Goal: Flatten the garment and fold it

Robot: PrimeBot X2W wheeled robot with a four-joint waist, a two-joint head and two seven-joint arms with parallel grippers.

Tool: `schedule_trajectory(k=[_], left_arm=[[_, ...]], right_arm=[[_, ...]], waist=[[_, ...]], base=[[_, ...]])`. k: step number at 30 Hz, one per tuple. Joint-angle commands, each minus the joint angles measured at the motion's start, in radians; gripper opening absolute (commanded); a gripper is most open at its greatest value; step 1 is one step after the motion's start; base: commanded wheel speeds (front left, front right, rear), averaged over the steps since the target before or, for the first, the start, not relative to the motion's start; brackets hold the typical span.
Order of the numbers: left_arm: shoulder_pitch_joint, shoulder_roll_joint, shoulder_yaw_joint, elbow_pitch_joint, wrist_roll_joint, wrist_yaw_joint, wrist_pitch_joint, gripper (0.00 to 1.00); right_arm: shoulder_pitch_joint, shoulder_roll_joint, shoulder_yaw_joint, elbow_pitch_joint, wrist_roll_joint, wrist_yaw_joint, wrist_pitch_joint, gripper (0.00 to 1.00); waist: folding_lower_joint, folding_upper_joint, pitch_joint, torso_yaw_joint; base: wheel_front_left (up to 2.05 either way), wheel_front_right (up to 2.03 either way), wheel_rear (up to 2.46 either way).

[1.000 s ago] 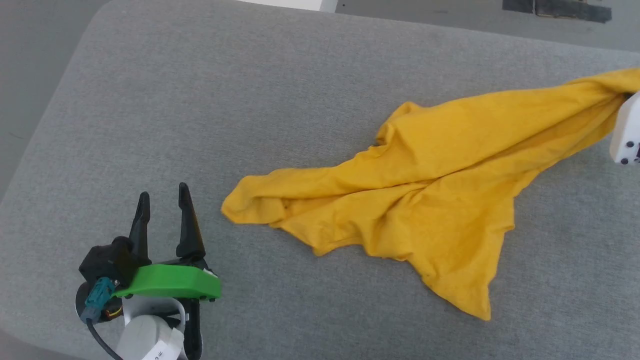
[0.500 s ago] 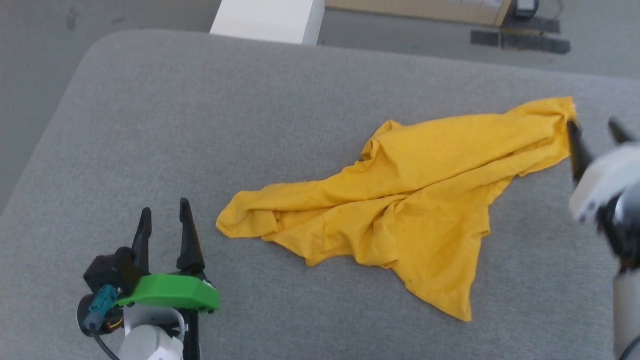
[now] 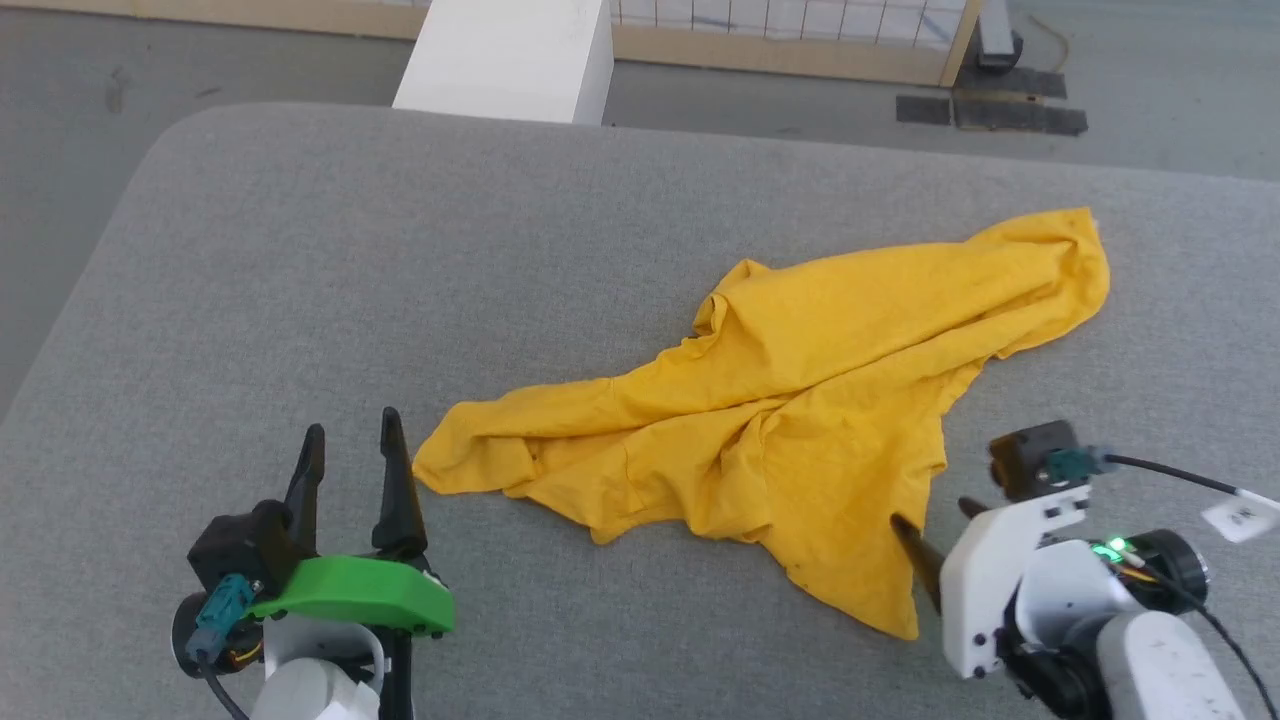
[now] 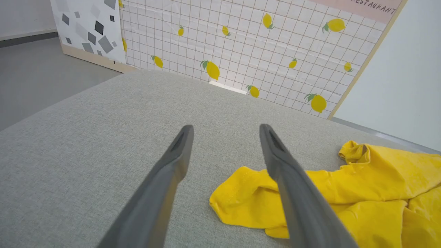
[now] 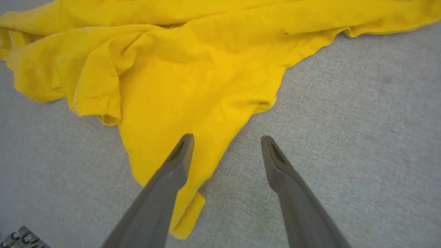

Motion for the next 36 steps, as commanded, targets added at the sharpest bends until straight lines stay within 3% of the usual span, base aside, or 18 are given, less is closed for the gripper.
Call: schedule_trajectory(k=[1,9,10,11,17,24,27,30,31,36], left_arm=[[0.006,0.002,-0.002,-0.002,-0.004,0.005,0.001,1.0],[-0.009,0.002,-0.006,0.01,-0.013,0.003,-0.001,1.0],[-0.01,0.002,-0.006,0.011,-0.013,0.004,-0.002,1.0],[-0.01,0.002,-0.006,0.012,-0.014,0.006,-0.003,1.0],[-0.01,0.003,-0.005,0.018,-0.021,0.008,-0.006,1.0],[-0.019,0.005,-0.011,0.022,-0.026,0.005,-0.006,1.0],[-0.028,0.006,-0.014,0.028,-0.03,0.001,-0.006,1.0],[-0.033,0.007,-0.016,0.036,-0.034,0.0,-0.006,1.0],[-0.033,0.007,-0.016,0.038,-0.035,0.0,-0.006,1.0],[-0.032,0.012,-0.021,0.051,-0.038,0.0,-0.001,1.0]], right_arm=[[-0.01,-0.001,0.014,0.006,-0.009,-0.001,0.023,1.0],[-0.068,-0.025,0.122,0.096,-0.047,-0.001,0.096,1.0],[-0.073,-0.031,0.127,0.101,-0.046,-0.001,0.092,0.33],[-0.074,-0.043,0.135,0.105,-0.047,-0.001,0.094,0.0],[-0.076,-0.124,0.064,0.05,0.02,-0.001,0.113,0.0],[-0.131,-0.297,-0.157,-0.003,-0.002,-0.001,0.204,0.0],[-0.159,-0.335,-0.207,0.034,-0.024,-0.001,0.228,0.0],[-0.177,-0.327,-0.235,0.073,-0.042,-0.001,0.239,0.04],[-0.182,-0.316,-0.243,0.08,-0.039,-0.001,0.23,1.0],[-0.194,-0.236,-0.333,0.067,-0.036,-0.001,0.091,1.0]], waist=[[0.0001,-0.0001,0.013,0.009],[0.0001,-0.0001,0.05,0.031],[0.0001,-0.0001,0.051,0.032],[0.0001,-0.0001,0.051,0.033],[0.0001,-0.0001,0.045,0.027],[0.0001,-0.0001,0.05,0.019],[0.0001,-0.0001,0.058,0.022],[0.0001,-0.0001,0.065,0.024],[0.0001,-0.0001,0.065,0.024],[0.0001,-0.0001,0.046,0.025]], base=[[0.0,0.0,0.0],[0.0,0.0,0.0],[0.0,0.0,0.0],[0.0,0.0,0.0],[0.0,0.0,0.0],[0.0,0.0,0.0],[0.0,0.0,0.0],[0.0,0.0,0.0],[0.0,0.0,0.0],[0.0,0.0,0.0]])
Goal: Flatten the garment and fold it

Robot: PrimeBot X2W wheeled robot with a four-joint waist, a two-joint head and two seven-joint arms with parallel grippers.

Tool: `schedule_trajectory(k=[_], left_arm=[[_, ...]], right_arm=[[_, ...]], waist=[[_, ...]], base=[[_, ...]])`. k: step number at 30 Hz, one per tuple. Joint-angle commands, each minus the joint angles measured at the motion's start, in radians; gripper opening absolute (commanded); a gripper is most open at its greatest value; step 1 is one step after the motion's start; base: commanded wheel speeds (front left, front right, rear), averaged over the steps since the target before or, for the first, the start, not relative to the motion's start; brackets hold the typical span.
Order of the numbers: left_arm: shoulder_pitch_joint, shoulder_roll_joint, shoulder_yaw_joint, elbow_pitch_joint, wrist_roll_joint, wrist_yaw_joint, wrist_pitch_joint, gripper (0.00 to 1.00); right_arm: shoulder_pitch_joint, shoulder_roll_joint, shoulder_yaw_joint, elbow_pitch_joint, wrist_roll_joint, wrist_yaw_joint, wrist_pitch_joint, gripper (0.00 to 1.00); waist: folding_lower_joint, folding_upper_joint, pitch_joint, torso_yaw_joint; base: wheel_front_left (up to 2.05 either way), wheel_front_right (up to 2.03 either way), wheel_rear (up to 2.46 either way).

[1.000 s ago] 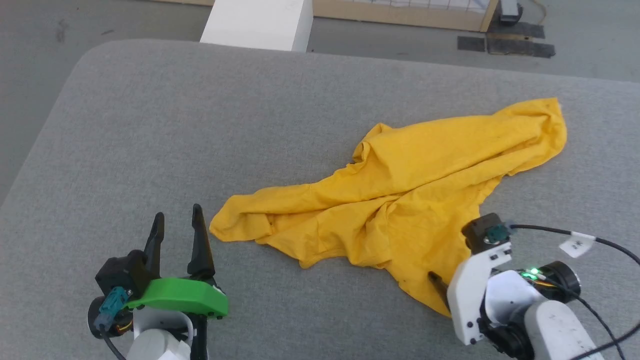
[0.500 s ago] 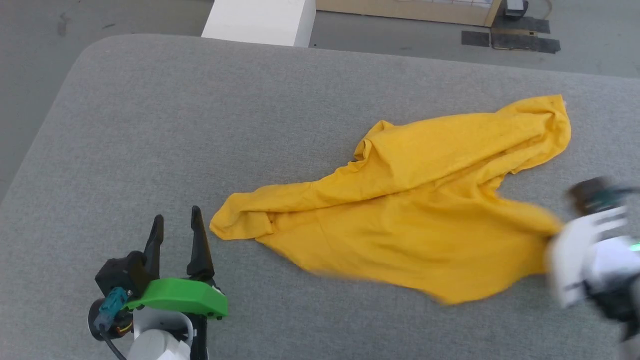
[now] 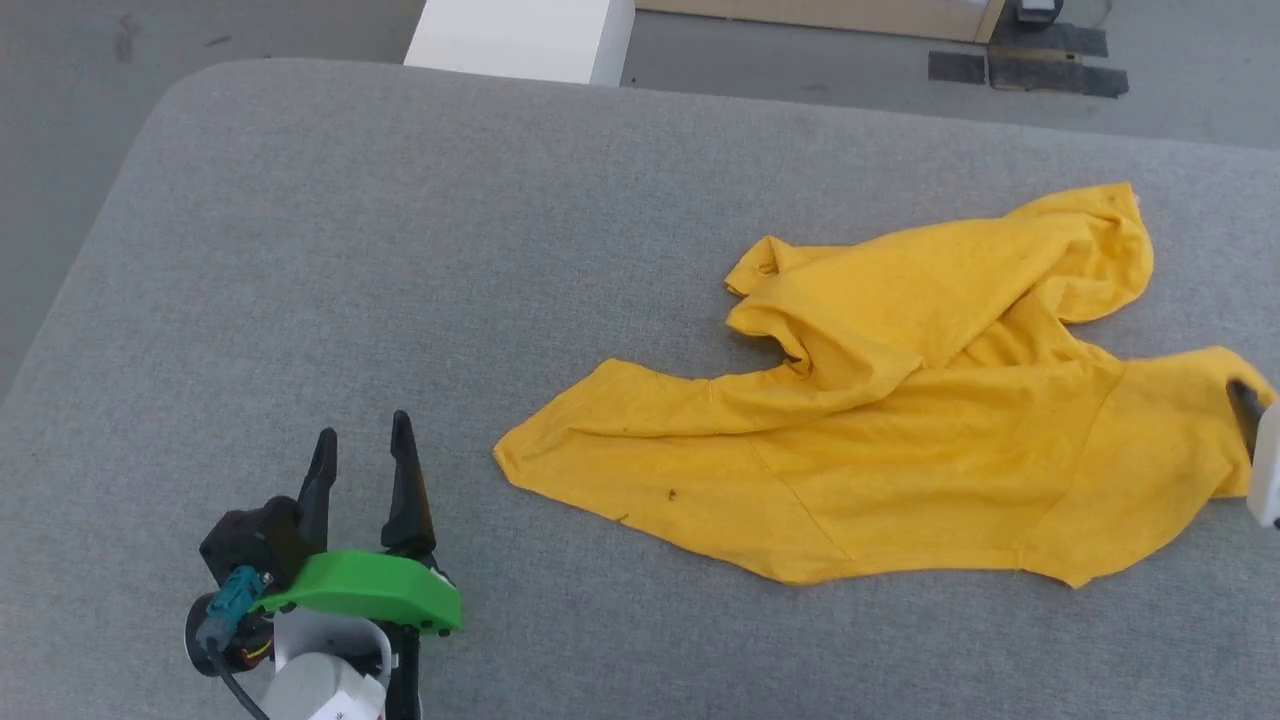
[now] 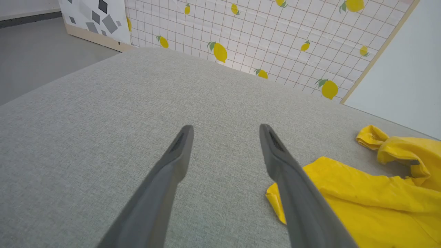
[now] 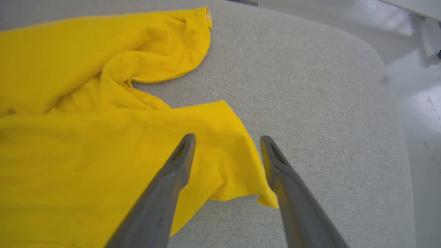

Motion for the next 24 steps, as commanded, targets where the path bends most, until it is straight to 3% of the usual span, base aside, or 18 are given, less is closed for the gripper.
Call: schedule_trajectory(k=[1,7,11,19,24], left_arm=[[-0.009,0.01,-0.002,0.002,-0.007,-0.004,0.002,1.0],[0.0,0.01,-0.019,-0.009,-0.013,0.006,0.051,1.0],[-0.019,0.001,-0.056,-0.007,-0.034,0.034,0.186,1.0],[-0.136,0.013,-0.16,0.073,-0.005,0.124,0.621,1.0],[-0.194,0.046,-0.212,0.159,0.044,0.148,0.784,1.0]], right_arm=[[-0.007,0.032,-0.033,-0.028,0.005,-0.002,-0.056,1.0],[0.083,0.197,-0.145,-0.162,0.03,-0.002,-0.291,1.0],[0.154,0.268,-0.185,-0.211,0.041,-0.002,-0.372,1.0],[0.214,0.297,-0.188,-0.23,0.046,-0.002,-0.383,1.0],[0.205,0.3,-0.173,-0.242,0.053,-0.002,-0.381,1.0]], waist=[[0.0,-0.0001,-0.019,-0.002],[0.0,-0.0001,-0.065,-0.017],[0.0,-0.0001,-0.079,-0.029],[0.0,-0.0001,-0.072,-0.063],[0.0,-0.0001,-0.047,-0.092]], base=[[0.0,0.0,0.0],[0.0,0.0,0.0],[0.0,0.0,0.0],[0.0,0.0,0.0],[0.0,0.0,0.0]])
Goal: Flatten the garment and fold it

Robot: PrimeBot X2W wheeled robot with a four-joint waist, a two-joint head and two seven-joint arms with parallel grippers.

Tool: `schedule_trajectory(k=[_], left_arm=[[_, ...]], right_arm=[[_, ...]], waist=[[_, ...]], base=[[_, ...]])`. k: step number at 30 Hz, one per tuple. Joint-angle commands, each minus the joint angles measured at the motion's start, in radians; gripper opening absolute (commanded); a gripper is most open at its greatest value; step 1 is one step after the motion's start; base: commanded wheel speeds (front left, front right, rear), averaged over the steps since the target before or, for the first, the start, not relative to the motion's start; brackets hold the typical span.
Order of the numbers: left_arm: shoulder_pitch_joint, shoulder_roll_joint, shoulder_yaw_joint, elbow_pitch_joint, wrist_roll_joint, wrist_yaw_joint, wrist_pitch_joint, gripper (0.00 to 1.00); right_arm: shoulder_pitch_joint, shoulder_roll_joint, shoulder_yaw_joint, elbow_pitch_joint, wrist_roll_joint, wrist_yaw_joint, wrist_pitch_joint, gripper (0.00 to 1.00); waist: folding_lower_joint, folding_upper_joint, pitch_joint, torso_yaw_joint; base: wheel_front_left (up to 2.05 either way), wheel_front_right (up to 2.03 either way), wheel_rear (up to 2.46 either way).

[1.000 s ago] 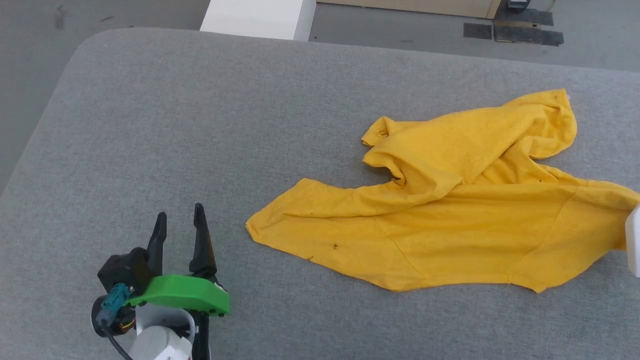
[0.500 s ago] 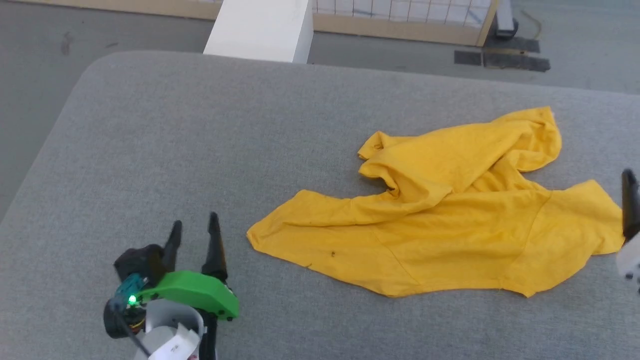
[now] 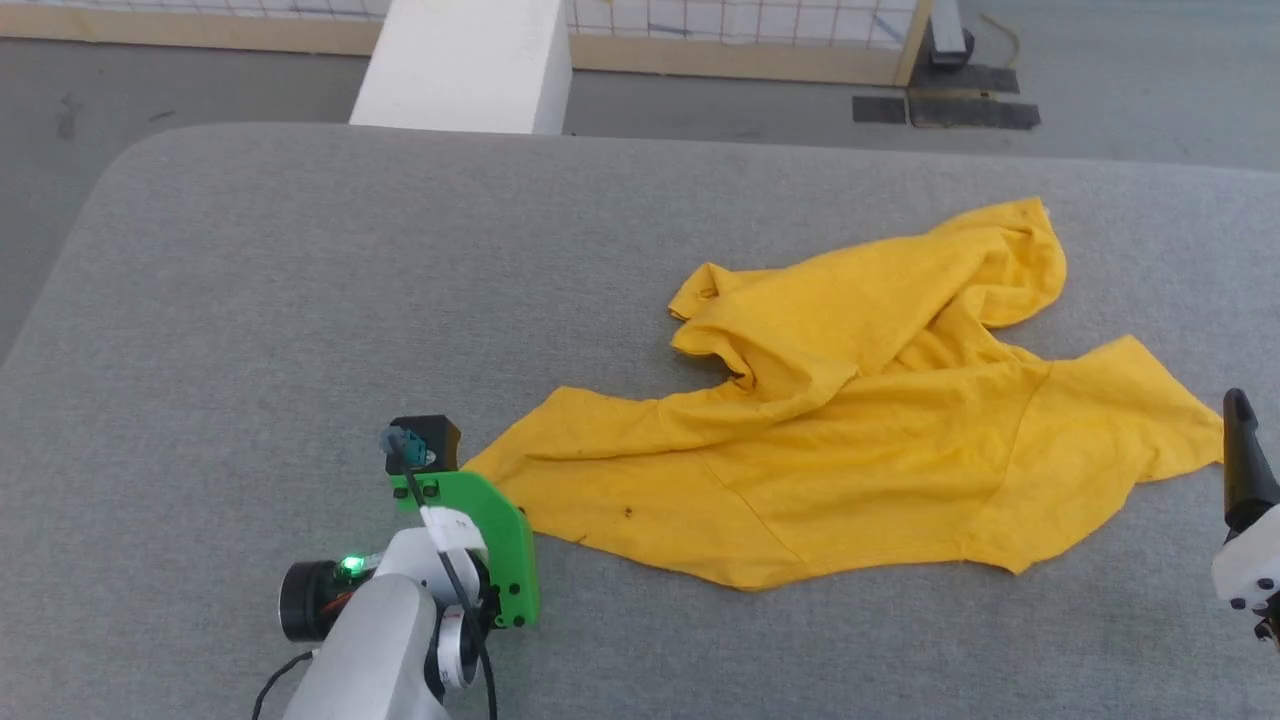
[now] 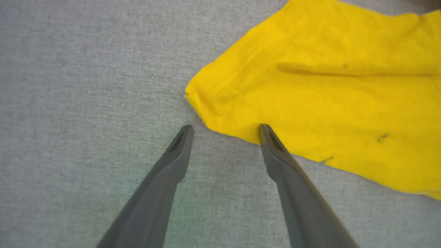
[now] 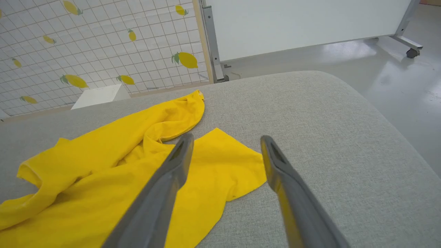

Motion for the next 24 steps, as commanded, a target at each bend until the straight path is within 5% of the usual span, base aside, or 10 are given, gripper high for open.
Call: schedule_trajectory(k=[1,7,9,17,24], left_arm=[[-0.017,0.005,-0.005,0.019,0.001,0.002,0.026,1.0],[-0.01,-0.015,-0.024,0.049,-0.058,-0.048,0.059,1.0],[-0.007,-0.022,-0.033,0.056,-0.072,-0.062,0.051,0.0],[0.01,-0.03,0.003,0.027,-0.127,-0.063,-0.016,0.0],[0.065,-0.009,0.071,-0.172,-0.151,-0.028,-0.088,0.0]], right_arm=[[-0.005,0.002,0.003,-0.007,0.009,-0.001,-0.003,1.0],[-0.018,0.003,0.003,-0.006,0.003,-0.001,-0.011,1.0],[-0.018,0.004,0.0,0.0,-0.003,-0.001,-0.009,1.0],[-0.022,-0.012,0.007,0.033,-0.036,-0.001,0.037,1.0],[-0.106,-0.151,0.035,0.125,-0.107,-0.001,0.321,1.0]], waist=[[0.0,0.0,0.02,-0.02],[0.0,0.0,0.052,-0.044],[0.0,0.0,0.058,-0.044],[0.0,0.0,0.07,-0.042],[0.0,0.0,0.101,-0.028]], base=[[0.0,0.0,0.0],[0.0,0.0,0.0],[0.0,0.0,0.0],[0.0,0.0,0.0],[0.0,0.0,0.0]])
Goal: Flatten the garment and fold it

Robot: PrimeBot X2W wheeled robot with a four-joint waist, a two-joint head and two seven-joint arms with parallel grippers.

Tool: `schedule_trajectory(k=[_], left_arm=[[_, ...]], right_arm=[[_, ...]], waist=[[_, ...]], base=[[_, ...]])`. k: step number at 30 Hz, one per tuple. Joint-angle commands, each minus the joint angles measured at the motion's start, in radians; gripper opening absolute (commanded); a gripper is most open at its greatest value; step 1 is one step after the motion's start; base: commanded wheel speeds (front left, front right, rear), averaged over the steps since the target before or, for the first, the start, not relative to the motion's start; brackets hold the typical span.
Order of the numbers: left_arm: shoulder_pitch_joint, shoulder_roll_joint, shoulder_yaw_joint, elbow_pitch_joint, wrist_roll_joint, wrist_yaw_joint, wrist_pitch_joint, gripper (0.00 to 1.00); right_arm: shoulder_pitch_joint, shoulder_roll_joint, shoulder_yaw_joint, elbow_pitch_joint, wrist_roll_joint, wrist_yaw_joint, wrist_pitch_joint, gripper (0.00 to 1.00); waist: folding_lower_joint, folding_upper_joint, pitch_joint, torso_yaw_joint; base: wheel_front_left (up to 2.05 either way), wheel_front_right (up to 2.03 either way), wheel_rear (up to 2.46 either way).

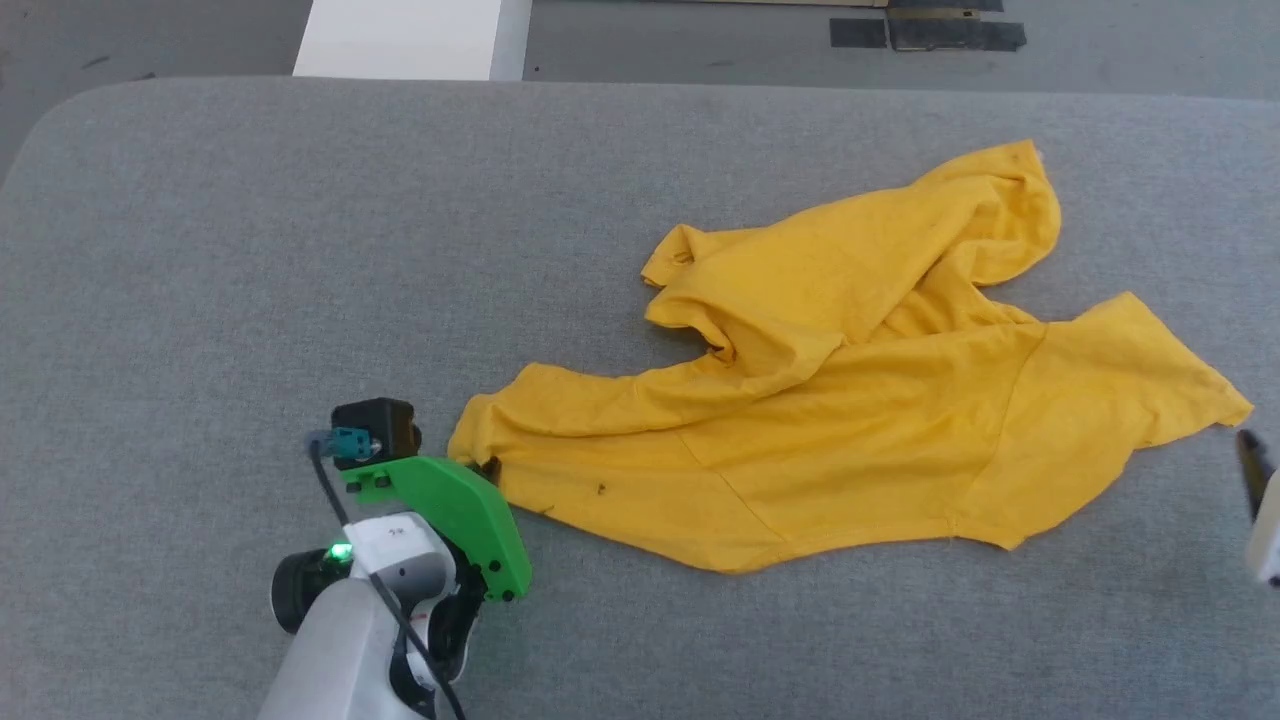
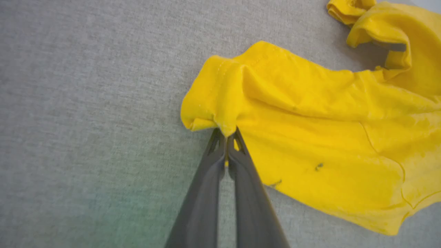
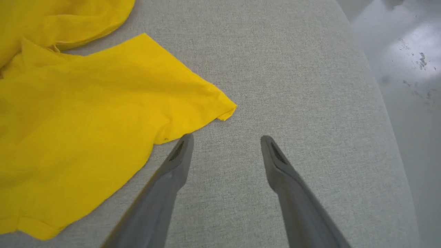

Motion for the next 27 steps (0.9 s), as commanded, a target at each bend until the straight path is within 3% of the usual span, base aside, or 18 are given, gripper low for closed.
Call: schedule_trajectory(k=[1,10,20,21,22,23,27], left_arm=[[0.018,0.007,0.003,-0.032,-0.003,0.008,-0.001,0.0],[0.059,-0.001,-0.02,-0.206,0.003,0.037,0.011,0.0],[0.057,-0.004,-0.034,-0.227,0.001,0.041,0.007,0.0],[0.057,-0.004,-0.034,-0.226,0.0,0.041,0.006,0.0],[0.057,-0.004,-0.033,-0.224,-0.002,0.041,0.003,0.0],[0.057,-0.005,-0.033,-0.223,-0.004,0.039,0.0,0.0],[0.055,-0.009,-0.028,-0.225,-0.025,0.024,-0.027,0.0]], right_arm=[[-0.045,-0.03,0.011,0.01,-0.014,-0.001,0.03,1.0],[-0.173,-0.166,0.097,0.137,-0.061,-0.001,0.147,1.0],[-0.159,-0.203,0.182,0.212,-0.025,-0.001,0.228,1.0],[-0.157,-0.204,0.185,0.218,-0.016,-0.001,0.236,0.83],[-0.157,-0.201,0.188,0.221,0.0,-0.001,0.238,0.22],[-0.159,-0.201,0.189,0.219,0.009,-0.001,0.233,0.0],[-0.158,-0.201,0.196,0.188,0.054,-0.001,0.212,0.0]], waist=[[0.0,0.0,0.019,0.013],[0.0,0.0,0.116,0.076],[0.0,0.0,0.156,0.097],[0.0,0.0,0.155,0.096],[0.0,0.0,0.151,0.093],[0.0,0.0,0.147,0.091],[0.0,0.0,0.109,0.081]], base=[[0.0,0.0,0.0],[0.0,0.0,0.0],[0.0,0.0,0.0],[0.0,0.0,0.0],[0.0,0.0,0.0],[0.0,0.0,0.0],[0.0,0.0,0.0]])
